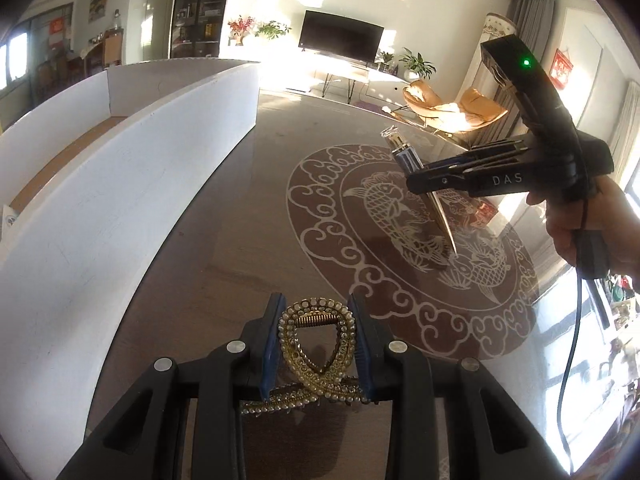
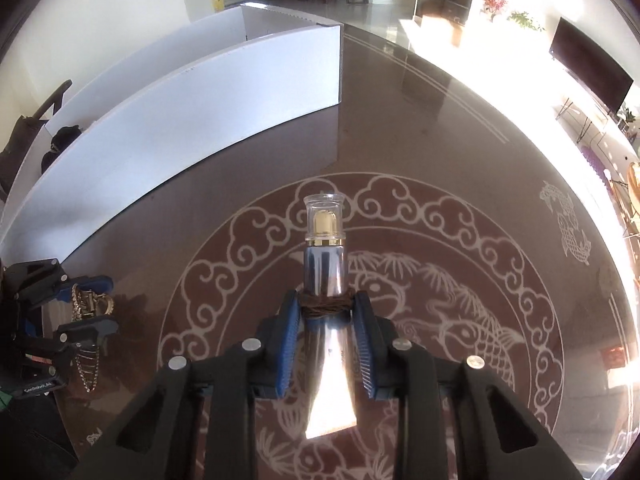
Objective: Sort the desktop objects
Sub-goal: 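Close the right tool on the silver-and-gold HH tube while the left tool holds the clip, then carry the hair clip and HH tube into the white bin and open both tools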
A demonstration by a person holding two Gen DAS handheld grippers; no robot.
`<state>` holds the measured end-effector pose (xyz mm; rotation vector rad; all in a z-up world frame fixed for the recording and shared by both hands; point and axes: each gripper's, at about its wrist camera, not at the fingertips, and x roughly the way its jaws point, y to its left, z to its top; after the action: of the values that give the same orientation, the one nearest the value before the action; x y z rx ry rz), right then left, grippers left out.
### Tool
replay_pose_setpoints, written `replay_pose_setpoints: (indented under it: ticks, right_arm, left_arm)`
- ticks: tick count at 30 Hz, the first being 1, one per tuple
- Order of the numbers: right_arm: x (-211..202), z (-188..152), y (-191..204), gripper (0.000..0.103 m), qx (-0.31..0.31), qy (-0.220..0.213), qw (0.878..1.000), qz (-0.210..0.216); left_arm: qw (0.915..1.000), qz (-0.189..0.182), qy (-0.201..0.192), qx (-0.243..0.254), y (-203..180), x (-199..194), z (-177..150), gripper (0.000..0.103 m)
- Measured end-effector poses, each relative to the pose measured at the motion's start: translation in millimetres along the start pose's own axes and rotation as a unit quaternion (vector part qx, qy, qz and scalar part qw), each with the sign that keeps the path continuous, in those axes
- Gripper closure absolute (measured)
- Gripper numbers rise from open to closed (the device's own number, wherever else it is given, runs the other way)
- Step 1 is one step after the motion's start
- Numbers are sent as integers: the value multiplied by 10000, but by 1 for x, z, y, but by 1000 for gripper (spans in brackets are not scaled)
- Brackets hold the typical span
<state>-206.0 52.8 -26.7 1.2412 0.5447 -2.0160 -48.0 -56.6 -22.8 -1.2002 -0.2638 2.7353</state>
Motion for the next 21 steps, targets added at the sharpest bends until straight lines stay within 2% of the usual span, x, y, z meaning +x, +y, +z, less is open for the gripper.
replay_pose_setpoints:
  ticks: [3,5,8,11,15,19,21]
  right_arm:
    - [-25,-9,14,75,50,-152,9999,15]
    - [-40,-2,23,75,39,-278,9996,92]
    - [-67,22,36,75,-41,-543,9983,213]
    - [-101,68,51,75,-159,-889,9947,487]
    - [-123,109,113,75,-456,-1099,9874,1038]
    - [-116,145,184,75,-689,-986,9781,1697]
    - [-97,161,215,75,-750,-782,9761,1883]
  left_arm:
    - [9995,-140,-267,-86,-5,-30,11,72]
    - [9988,-170,-450,-129,-3,-54,21,72]
    - [9971,-8,-739,-160,15,-96,40,72]
    - [9955,326,-862,-235,48,-132,57,72]
    - [9899,1085,-865,-304,104,-163,69,72]
    - [9831,1646,-548,-590,165,-159,68,72]
    - [9798,1843,-291,-723,189,-145,62,72]
